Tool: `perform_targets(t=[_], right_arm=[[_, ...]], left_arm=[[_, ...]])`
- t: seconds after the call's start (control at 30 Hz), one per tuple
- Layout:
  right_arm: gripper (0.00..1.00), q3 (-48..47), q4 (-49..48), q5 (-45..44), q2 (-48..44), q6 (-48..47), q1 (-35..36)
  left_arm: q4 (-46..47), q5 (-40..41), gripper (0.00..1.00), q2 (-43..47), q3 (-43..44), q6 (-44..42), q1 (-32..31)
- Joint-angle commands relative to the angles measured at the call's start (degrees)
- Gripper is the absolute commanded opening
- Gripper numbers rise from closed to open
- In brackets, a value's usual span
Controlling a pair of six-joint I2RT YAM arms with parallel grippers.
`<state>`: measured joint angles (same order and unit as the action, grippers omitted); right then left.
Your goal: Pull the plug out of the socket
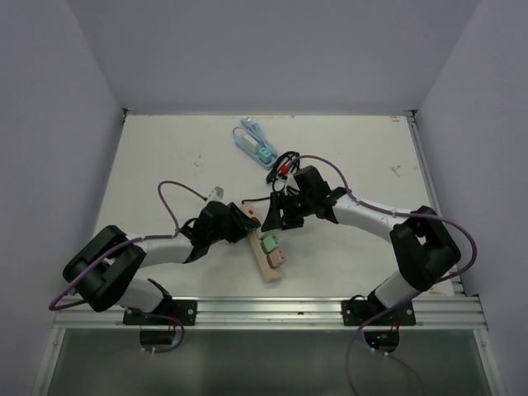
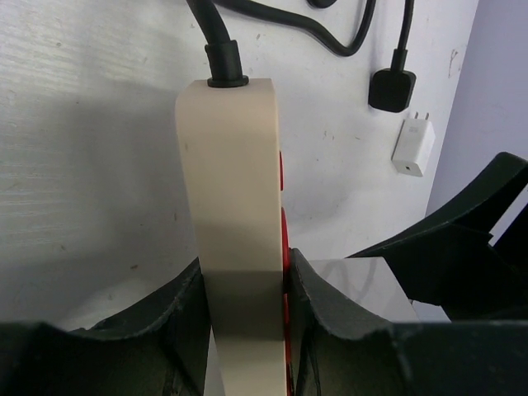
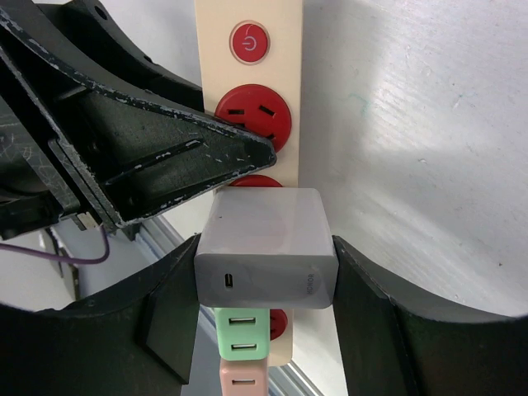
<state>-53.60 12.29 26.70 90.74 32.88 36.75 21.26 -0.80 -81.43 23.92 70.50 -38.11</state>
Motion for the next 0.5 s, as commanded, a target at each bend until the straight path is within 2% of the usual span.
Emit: perform_targets(t=[0.0,0.27,0.47], right_arm=[[0.00,0.87,-0.78,1.77,-6.10,0.17,-7.48],[0.00,1.57,-1.04,2.48,-7.15,-0.01,-9.60],[0.00,-2.46,1.06,-2.78,-5.75,-0.36,-4.42]], left_arm=[[-13.87,9.06,0.00,-1.63,-3.97,-5.72,1.37],[-13.96,9.23,0.00,-2.16,-4.06,-5.73,2.42],[-16.16,10.47,0.00,-4.52,-0.63,-5.64,1.46]])
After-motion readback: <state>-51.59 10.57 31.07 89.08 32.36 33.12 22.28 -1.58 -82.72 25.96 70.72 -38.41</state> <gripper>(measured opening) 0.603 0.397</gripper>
